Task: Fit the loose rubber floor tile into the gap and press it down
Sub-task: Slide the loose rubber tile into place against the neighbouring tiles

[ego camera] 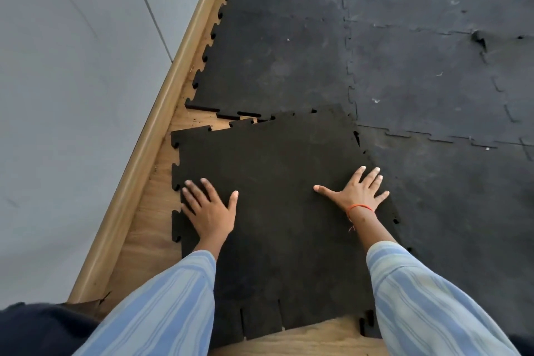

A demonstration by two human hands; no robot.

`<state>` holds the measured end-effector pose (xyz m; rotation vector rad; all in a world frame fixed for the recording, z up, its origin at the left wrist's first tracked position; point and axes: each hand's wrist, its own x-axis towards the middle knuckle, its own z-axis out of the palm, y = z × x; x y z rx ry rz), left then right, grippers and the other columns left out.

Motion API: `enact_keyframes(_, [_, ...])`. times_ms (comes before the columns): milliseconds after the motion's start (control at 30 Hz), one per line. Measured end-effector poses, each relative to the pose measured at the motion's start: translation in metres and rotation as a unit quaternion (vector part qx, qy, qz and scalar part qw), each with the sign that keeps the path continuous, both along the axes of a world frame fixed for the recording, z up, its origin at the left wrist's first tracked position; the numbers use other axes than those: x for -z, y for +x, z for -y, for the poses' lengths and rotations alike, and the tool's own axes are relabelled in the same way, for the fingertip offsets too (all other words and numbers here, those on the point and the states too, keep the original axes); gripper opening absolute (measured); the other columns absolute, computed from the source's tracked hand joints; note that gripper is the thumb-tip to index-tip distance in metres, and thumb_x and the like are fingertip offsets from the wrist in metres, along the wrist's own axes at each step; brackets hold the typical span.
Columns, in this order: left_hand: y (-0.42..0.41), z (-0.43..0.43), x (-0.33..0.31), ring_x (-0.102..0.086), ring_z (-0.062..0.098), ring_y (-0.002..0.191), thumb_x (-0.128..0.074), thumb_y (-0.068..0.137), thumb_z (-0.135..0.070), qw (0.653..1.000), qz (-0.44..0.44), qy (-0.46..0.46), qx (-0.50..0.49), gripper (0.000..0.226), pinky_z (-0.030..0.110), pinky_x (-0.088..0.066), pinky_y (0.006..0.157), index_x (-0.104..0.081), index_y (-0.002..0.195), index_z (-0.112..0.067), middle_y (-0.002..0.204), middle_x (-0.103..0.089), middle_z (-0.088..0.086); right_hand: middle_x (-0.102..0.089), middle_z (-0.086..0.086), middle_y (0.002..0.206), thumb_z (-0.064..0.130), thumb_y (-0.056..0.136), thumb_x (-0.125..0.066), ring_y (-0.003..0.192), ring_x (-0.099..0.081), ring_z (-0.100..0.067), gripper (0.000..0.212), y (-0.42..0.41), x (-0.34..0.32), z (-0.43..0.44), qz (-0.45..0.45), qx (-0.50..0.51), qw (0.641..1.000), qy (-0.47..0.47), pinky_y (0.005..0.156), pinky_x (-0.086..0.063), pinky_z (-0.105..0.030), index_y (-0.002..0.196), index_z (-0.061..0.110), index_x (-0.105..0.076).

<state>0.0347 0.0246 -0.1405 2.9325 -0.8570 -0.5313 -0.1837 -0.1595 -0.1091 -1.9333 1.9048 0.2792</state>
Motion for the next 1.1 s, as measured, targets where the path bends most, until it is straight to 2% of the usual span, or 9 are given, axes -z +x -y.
enact_keyframes(133, [0.019, 0.002, -0.005, 0.001, 0.044, 0.146, -0.036, 0.078, -0.081, 0.995, -0.038, 0.016, -0.089, 0.115, 0.051, -0.008, 0.118, 0.008, 0.152, -0.005, 0.156, 0.013, 0.029, 0.009, -0.017, 0.161, 0.085, 0.049, -0.063, 0.149, 0.006, -0.033, 0.146, -0.004, -0.002, 0.017, 0.028, 0.020, 0.999, 0.008, 0.117, -0.006, -0.057, 0.151, 0.006, 0.006])
enact_keyframes(267, [0.023, 0.011, -0.009, -0.014, 0.042, 0.145, -0.051, 0.069, -0.081, 0.990, -0.034, 0.000, -0.137, 0.128, 0.047, -0.018, 0.116, 0.002, 0.151, 0.001, 0.156, -0.006, 0.031, -0.003, -0.016, 0.160, 0.076, 0.047, -0.074, 0.146, -0.010, -0.036, 0.145, 0.000, -0.006, 0.026, 0.056, 0.061, 0.996, 0.010, 0.114, -0.021, -0.055, 0.151, 0.009, 0.002])
enact_keyframes(367, [0.023, 0.014, -0.013, -0.032, 0.040, 0.135, -0.062, 0.065, -0.078, 0.985, -0.025, -0.019, -0.168, 0.129, 0.045, -0.032, 0.109, -0.007, 0.151, 0.001, 0.150, -0.023, 0.029, -0.008, -0.015, 0.159, 0.073, 0.049, -0.076, 0.144, -0.012, -0.036, 0.142, 0.002, -0.007, 0.026, 0.066, 0.089, 0.994, 0.001, 0.112, -0.023, -0.057, 0.152, 0.011, -0.001])
enact_keyframes(633, [0.045, 0.028, -0.021, -0.037, 0.040, 0.129, -0.079, 0.066, -0.057, 0.927, -0.096, -0.125, -0.339, 0.116, 0.047, -0.037, 0.106, -0.015, 0.149, -0.009, 0.146, -0.030, 0.025, -0.029, -0.020, 0.150, 0.074, 0.049, -0.075, 0.139, -0.024, -0.038, 0.126, -0.006, -0.013, 0.055, 0.129, 0.201, 0.970, 0.037, 0.112, -0.028, -0.056, 0.145, 0.009, -0.026])
enact_keyframes(733, [0.053, 0.029, -0.024, -0.042, 0.040, 0.122, -0.080, 0.064, -0.057, 0.906, -0.108, -0.147, -0.381, 0.110, 0.049, -0.039, 0.104, -0.022, 0.145, -0.008, 0.139, -0.037, 0.027, -0.039, -0.015, 0.146, 0.077, 0.030, -0.079, 0.135, -0.036, -0.037, 0.138, -0.016, -0.007, 0.065, 0.218, 0.272, 0.934, 0.077, 0.107, -0.038, -0.055, 0.144, 0.016, -0.029])
enact_keyframes(833, [0.057, 0.036, -0.035, -0.036, 0.041, 0.130, -0.079, 0.068, -0.053, 0.891, -0.107, -0.178, -0.404, 0.106, 0.049, -0.030, 0.109, -0.022, 0.146, -0.010, 0.145, -0.033, 0.025, -0.054, -0.009, 0.136, 0.080, 0.004, -0.075, 0.125, -0.050, -0.032, 0.152, -0.039, 0.043, 0.093, 0.303, 0.319, 0.895, 0.077, 0.099, -0.047, -0.052, 0.139, 0.020, -0.040])
enact_keyframes(900, [0.061, 0.042, -0.040, -0.035, 0.040, 0.132, -0.078, 0.070, -0.052, 0.885, -0.112, -0.203, -0.403, 0.104, 0.049, -0.030, 0.110, -0.021, 0.147, -0.011, 0.146, -0.032, 0.025, -0.059, -0.008, 0.131, 0.075, 0.010, -0.081, 0.118, -0.057, -0.032, 0.141, -0.040, 0.040, 0.091, 0.342, 0.350, 0.869, 0.071, 0.095, -0.051, -0.051, 0.135, 0.022, -0.047])
enact_keyframes(1000, [0.067, 0.049, -0.048, -0.030, 0.041, 0.137, -0.076, 0.073, -0.051, 0.891, -0.115, -0.222, -0.380, 0.105, 0.049, -0.027, 0.112, -0.016, 0.150, -0.010, 0.152, -0.026, 0.023, -0.061, -0.009, 0.127, 0.053, 0.049, -0.088, 0.111, -0.062, -0.032, 0.102, -0.030, 0.009, 0.062, 0.388, 0.378, 0.839, 0.054, 0.095, -0.052, -0.050, 0.136, 0.018, -0.049])
enact_keyframes(1100, [0.075, 0.056, -0.056, -0.023, 0.042, 0.141, -0.075, 0.077, -0.048, 0.897, -0.116, -0.237, -0.353, 0.104, 0.051, -0.021, 0.115, -0.014, 0.151, -0.009, 0.156, -0.020, 0.021, -0.068, -0.009, 0.116, 0.054, 0.047, -0.084, 0.098, -0.068, -0.032, 0.088, -0.038, 0.024, 0.055, 0.415, 0.387, 0.823, 0.040, 0.090, -0.055, -0.050, 0.124, 0.020, -0.059])
